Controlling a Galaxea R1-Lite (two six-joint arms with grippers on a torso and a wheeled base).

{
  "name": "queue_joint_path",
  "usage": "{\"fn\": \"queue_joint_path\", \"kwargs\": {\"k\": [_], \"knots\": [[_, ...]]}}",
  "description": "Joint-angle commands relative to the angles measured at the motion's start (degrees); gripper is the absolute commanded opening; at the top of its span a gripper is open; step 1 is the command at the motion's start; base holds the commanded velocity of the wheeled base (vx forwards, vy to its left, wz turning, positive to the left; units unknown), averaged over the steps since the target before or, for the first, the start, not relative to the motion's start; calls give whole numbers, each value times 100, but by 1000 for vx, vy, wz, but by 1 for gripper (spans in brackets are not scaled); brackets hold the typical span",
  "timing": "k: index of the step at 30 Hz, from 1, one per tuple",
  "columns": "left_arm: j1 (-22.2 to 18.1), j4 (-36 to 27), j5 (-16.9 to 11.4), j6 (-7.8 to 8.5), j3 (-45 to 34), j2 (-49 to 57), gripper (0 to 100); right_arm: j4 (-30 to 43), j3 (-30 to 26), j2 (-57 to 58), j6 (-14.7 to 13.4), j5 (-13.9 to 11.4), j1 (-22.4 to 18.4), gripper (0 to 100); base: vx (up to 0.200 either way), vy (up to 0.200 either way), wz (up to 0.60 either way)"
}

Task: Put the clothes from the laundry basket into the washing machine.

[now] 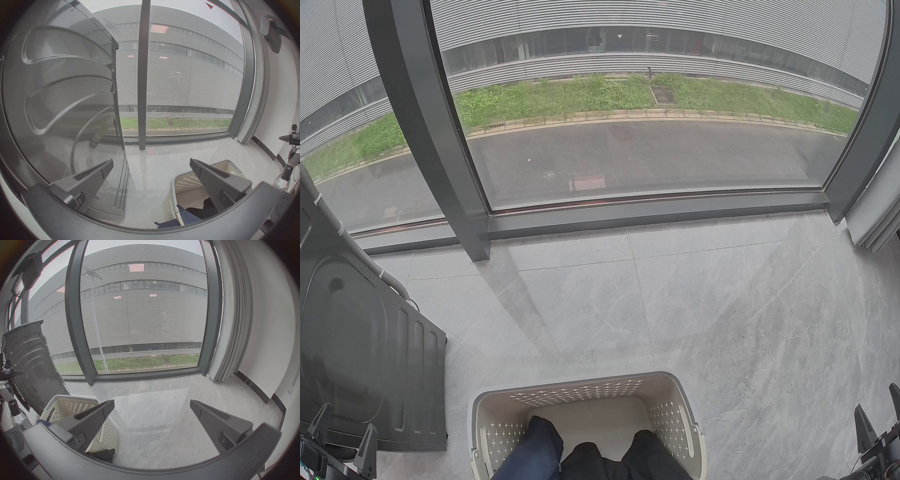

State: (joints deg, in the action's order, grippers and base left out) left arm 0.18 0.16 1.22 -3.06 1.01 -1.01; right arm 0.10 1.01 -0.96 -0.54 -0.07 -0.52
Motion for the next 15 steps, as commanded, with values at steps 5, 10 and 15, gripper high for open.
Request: {"fn": "queue_joint_path", "kwargs": {"k": [5,10,15], "knots": [[-1,2,1,-10,-92,75,100,-1,-101,96,1,-1,0,100,0,0,0],[-1,2,1,-10,-92,75,100,-1,-101,96,1,-1,0,100,0,0,0],[-1,2,1,-10,-92,75,100,-1,-101,96,1,-1,0,100,0,0,0]]}}
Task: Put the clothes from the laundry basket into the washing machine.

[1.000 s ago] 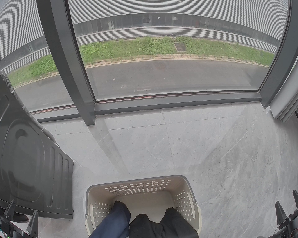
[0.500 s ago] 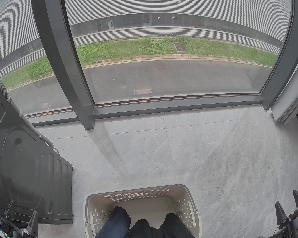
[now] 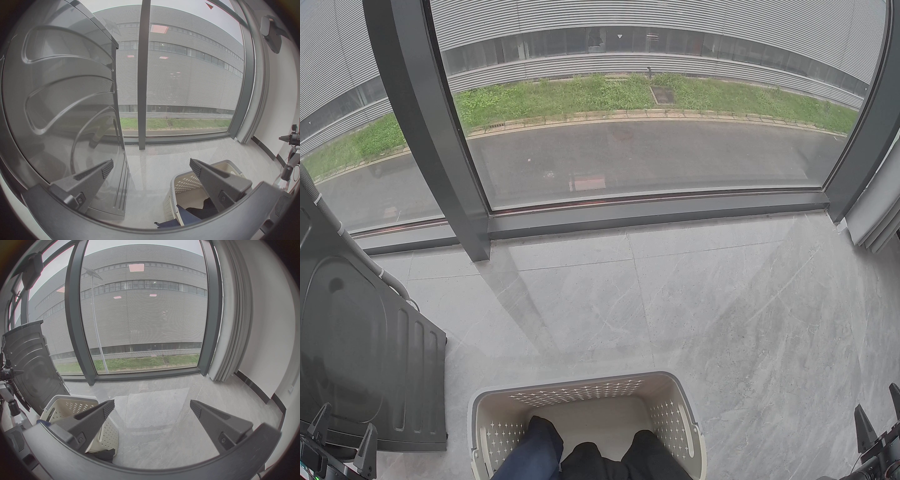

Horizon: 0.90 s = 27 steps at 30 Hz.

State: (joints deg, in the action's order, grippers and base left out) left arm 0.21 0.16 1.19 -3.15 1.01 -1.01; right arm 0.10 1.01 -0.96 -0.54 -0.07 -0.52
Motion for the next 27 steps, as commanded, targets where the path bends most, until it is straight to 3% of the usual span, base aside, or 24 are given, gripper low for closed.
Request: {"fn": "queue_joint_path", "kwargs": {"k": [1,17,27], "knots": [[-3,2,4,-2,-92,75,100,-1,-101,96,1,-1,0,100,0,0,0],[-3,2,4,-2,-92,75,100,-10,-101,96,1,-1,8,100,0,0,0],[-3,11,-14,112,-101,75,100,-10,-101,96,-8,-1,8,100,-20,0,0]]}}
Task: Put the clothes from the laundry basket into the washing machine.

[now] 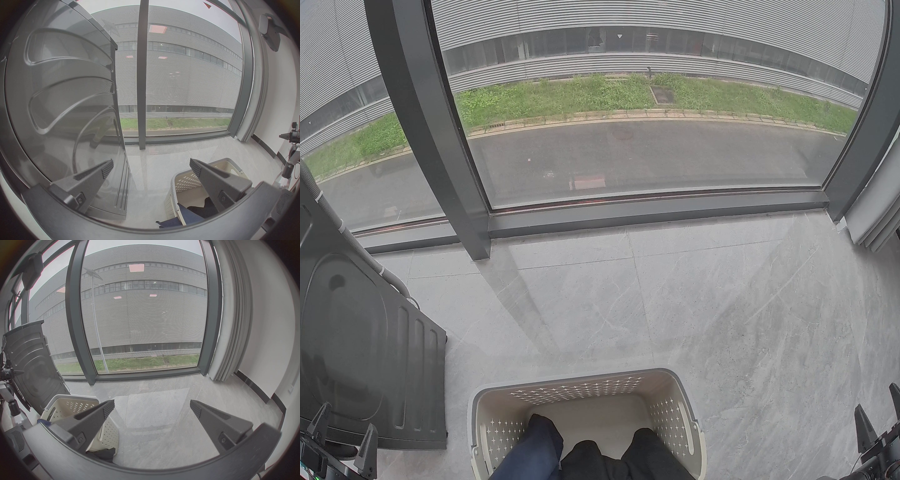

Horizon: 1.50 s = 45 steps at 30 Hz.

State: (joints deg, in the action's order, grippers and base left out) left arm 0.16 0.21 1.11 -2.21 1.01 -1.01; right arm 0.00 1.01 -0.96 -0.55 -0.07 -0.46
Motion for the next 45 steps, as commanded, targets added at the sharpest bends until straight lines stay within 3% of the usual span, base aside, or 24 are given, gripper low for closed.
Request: {"fn": "queue_joint_path", "kwargs": {"k": [1,5,14,45], "knots": [[2,6,-14,27,-101,75,100,0,-101,96,2,-1,2,100,-200,0,0],[-7,6,-32,98,-101,75,100,0,-101,96,2,-1,-6,100,-200,0,0],[2,-3,-67,-8,-92,75,100,0,-101,96,-7,-1,2,100,-200,0,0],[11,-12,-85,89,-92,84,100,0,-101,96,-7,-1,-6,100,-200,0,0]]}}
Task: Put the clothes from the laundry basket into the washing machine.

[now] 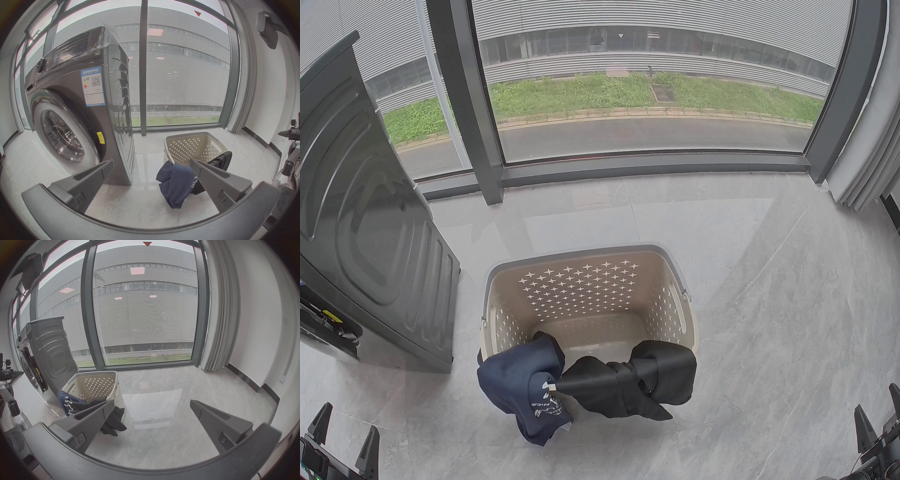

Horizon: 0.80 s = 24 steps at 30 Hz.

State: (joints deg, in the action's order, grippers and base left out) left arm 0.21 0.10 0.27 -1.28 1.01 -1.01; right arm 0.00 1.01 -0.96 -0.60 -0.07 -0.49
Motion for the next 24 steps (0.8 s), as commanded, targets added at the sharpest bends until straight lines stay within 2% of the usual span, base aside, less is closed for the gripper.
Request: {"fn": "queue_joint_path", "kwargs": {"k": [1,5,7,15,18,20,24], "knots": [[6,8,0,-4,-92,84,100,0,-101,96,-2,-1,-4,100,-200,0,0],[-3,17,26,-48,-101,92,100,0,-101,96,-2,-1,-4,100,-200,0,0],[-3,17,43,5,-101,92,100,0,-101,96,-2,-1,5,100,-200,0,0],[-3,8,61,40,-101,92,100,0,-101,96,-2,-1,-4,100,-200,0,0],[-3,8,61,40,-101,92,100,0,-101,96,-2,-1,5,100,0,0,0],[-3,17,70,-48,-101,92,100,0,-101,96,7,-1,-4,100,0,0,0],[-3,17,79,-65,-101,92,100,0,-101,96,-2,-1,-4,100,0,200,0]]}}
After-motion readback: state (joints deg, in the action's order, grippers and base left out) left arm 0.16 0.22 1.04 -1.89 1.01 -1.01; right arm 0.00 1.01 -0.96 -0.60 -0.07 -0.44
